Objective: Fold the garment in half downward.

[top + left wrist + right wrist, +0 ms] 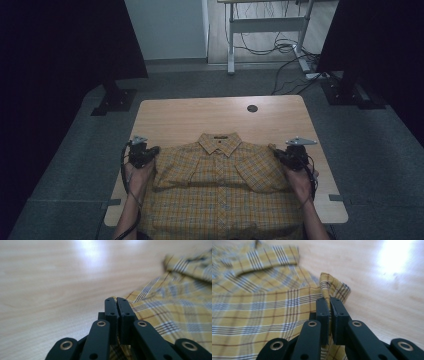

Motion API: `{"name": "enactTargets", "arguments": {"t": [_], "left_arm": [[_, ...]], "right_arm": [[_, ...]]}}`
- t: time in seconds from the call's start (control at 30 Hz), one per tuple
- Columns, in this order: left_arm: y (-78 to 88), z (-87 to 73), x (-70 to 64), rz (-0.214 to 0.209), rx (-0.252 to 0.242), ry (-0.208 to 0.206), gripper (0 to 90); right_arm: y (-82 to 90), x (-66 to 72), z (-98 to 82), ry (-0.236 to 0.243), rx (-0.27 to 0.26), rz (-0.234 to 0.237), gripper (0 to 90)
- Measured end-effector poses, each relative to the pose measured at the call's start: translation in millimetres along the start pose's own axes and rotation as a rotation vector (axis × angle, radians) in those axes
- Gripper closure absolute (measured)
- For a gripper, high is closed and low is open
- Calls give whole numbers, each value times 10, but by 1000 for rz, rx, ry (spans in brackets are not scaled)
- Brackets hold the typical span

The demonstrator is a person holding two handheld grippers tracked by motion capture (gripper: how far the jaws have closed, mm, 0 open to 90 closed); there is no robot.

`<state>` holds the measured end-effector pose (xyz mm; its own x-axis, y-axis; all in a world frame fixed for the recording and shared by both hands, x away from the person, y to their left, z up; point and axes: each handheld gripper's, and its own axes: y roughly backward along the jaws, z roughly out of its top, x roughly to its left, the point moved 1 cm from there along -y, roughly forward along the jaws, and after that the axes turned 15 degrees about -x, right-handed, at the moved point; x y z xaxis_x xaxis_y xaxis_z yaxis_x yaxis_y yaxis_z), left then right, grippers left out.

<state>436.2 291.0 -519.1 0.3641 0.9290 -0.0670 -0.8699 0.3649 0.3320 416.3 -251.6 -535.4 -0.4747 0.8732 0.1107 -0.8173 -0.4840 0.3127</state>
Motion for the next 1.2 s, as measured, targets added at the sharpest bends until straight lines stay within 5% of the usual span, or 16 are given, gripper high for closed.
{"name": "enactTargets", "arguments": {"t": [0.33, 0.5, 0.63, 0.93, 1.07, 1.2], "left_arm": [[510, 362, -165, -29, -218, -67, 891], [793, 442, -284, -59, -284, -98, 891], [1014, 349, -332, -80, -298, -103, 890], [1296, -339, -349, -111, -171, -85, 887], [1227, -662, -399, -117, -41, -120, 882], [1097, -838, -401, -109, 34, -142, 880]], "right_arm": [[480, 118, 221, 32, -160, 18, 856], [749, 200, 289, 57, -220, 31, 856], [965, 235, 208, 65, -229, 39, 856], [1169, 205, -341, -1, -135, 65, 855], [1111, 229, -574, 0, -21, 78, 854], [1021, 228, -715, 7, 64, 73, 852]]}}
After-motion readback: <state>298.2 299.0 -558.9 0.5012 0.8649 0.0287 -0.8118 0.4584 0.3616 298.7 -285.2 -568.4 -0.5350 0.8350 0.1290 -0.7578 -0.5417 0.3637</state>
